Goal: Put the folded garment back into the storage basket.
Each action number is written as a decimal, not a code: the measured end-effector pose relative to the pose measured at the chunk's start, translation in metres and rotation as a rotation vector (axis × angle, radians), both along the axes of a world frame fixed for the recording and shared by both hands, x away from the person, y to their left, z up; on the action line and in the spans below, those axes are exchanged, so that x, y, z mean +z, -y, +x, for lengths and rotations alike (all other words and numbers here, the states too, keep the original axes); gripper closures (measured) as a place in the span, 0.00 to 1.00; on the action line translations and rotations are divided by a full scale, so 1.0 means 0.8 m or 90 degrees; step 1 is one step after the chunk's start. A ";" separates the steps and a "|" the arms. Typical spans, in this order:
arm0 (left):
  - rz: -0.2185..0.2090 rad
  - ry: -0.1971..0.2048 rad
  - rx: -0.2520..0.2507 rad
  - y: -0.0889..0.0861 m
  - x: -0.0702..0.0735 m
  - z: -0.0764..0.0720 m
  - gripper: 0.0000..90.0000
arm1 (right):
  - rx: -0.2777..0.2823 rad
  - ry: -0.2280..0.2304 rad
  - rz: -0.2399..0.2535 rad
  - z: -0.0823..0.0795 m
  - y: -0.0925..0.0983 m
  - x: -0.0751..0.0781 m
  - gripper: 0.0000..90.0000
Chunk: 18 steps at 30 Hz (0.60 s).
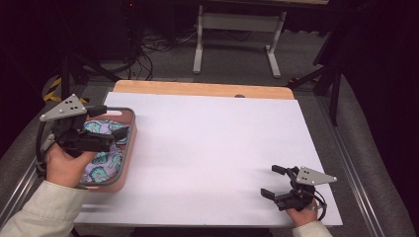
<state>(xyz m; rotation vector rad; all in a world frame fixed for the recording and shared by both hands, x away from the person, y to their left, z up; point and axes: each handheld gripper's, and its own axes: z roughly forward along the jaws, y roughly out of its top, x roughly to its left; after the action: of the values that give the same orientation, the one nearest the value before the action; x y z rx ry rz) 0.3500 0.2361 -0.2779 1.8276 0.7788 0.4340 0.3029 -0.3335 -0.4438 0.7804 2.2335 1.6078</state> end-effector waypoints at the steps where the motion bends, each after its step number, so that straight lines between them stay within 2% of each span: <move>1: -0.008 0.004 -0.018 0.010 0.000 -0.003 0.03 | 0.000 0.000 0.000 0.000 0.000 0.000 0.05; 4: -0.009 0.013 -0.031 0.020 0.001 -0.005 0.03 | -0.001 0.000 0.001 0.000 0.000 0.000 0.05; 7: -0.022 0.024 -0.064 0.039 0.004 -0.011 0.03 | -0.001 0.000 0.001 0.000 0.000 0.000 0.05; 8: -0.022 0.024 -0.064 0.039 0.004 -0.011 0.03 | -0.001 0.001 0.003 0.000 0.000 0.000 0.05; 12: -0.021 0.039 -0.103 0.068 0.003 -0.015 0.03 | -0.001 0.001 0.004 0.000 0.001 0.000 0.05; 15: -0.018 0.049 -0.116 0.082 0.002 -0.016 0.03 | 0.000 0.002 0.004 -0.001 0.001 0.000 0.05; 18: -0.031 0.052 -0.132 0.094 -0.002 -0.016 0.03 | 0.000 0.002 0.005 -0.001 0.001 0.000 0.05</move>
<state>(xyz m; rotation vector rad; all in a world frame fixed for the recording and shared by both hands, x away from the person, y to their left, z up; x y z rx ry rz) 0.3370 0.1610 -0.2797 1.8116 0.5333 0.3489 0.3024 -0.3345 -0.4435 0.7787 2.2264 1.6181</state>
